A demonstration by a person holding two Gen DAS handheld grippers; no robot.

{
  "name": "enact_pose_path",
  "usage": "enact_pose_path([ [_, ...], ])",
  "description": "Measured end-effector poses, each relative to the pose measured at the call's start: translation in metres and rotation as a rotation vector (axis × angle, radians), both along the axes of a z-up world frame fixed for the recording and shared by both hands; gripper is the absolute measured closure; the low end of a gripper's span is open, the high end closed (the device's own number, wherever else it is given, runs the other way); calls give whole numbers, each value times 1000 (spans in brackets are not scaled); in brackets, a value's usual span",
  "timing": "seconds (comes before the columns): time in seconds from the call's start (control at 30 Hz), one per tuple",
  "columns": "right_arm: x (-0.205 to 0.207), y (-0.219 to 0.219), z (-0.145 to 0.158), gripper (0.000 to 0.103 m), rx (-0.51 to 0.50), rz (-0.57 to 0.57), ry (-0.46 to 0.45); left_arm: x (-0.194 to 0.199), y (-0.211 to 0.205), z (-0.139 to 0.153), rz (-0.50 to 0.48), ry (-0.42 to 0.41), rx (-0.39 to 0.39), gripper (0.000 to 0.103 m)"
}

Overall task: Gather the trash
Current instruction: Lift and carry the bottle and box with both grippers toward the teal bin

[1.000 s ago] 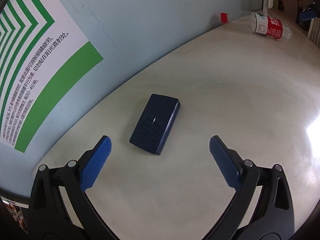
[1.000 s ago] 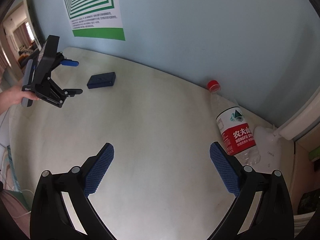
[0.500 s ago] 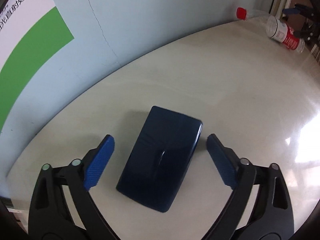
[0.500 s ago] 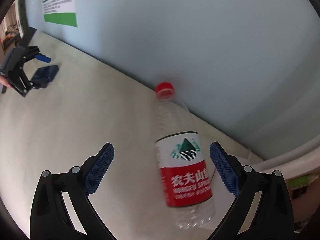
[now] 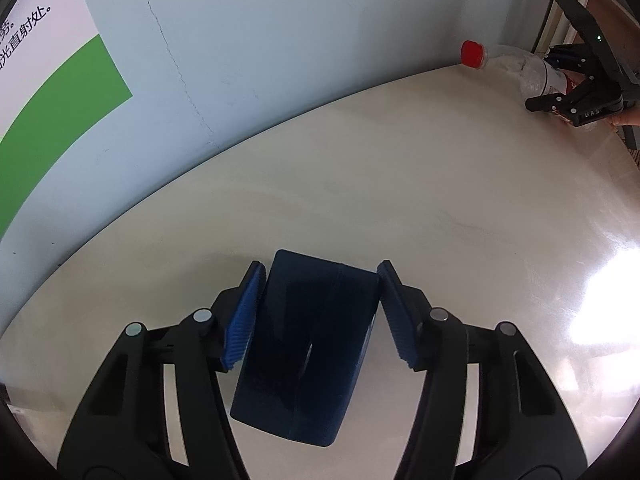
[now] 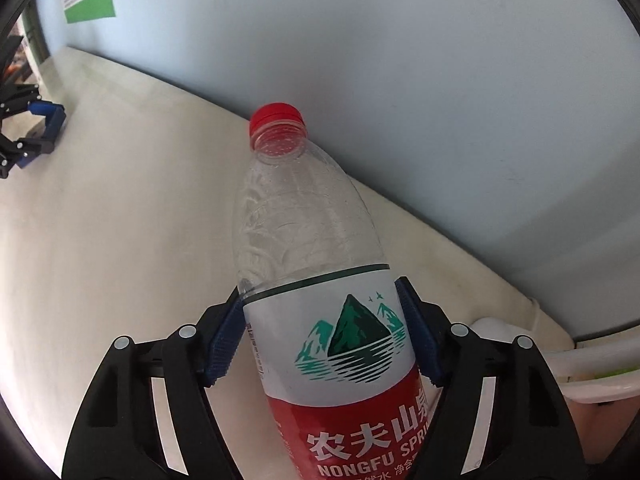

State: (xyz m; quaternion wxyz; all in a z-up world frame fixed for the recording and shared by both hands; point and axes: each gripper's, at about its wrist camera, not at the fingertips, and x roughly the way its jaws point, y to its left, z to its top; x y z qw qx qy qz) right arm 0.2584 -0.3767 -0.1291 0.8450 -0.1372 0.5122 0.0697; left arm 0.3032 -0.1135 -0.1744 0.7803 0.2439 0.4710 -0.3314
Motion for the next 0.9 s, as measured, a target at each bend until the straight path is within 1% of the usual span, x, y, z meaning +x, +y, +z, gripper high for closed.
enact_pose_path([
  [0.03,-2,2,0,32,-13,5,0,-1,0,3,0,-8,4,48],
  [0.13,-9,8,5,33,29,23,-7,-12,-4,18,0,-18,2,48],
  [0.23,-17,14,14,33,48,34,-25,-18,-2,29,7,-30,6,49],
  [0.4,-32,19,36,33,90,46,-59,-34,1,45,1,-62,4,49],
  [0.47,-41,19,46,33,110,51,-73,-39,4,50,15,-66,-2,50],
  [0.57,-50,22,59,33,120,70,-91,-47,-3,58,22,-77,-17,50],
  [0.6,-53,24,63,33,120,80,-98,-58,-7,63,21,-83,-15,50],
  [0.9,-90,47,105,33,130,165,-152,-100,-8,97,39,-150,-10,51],
])
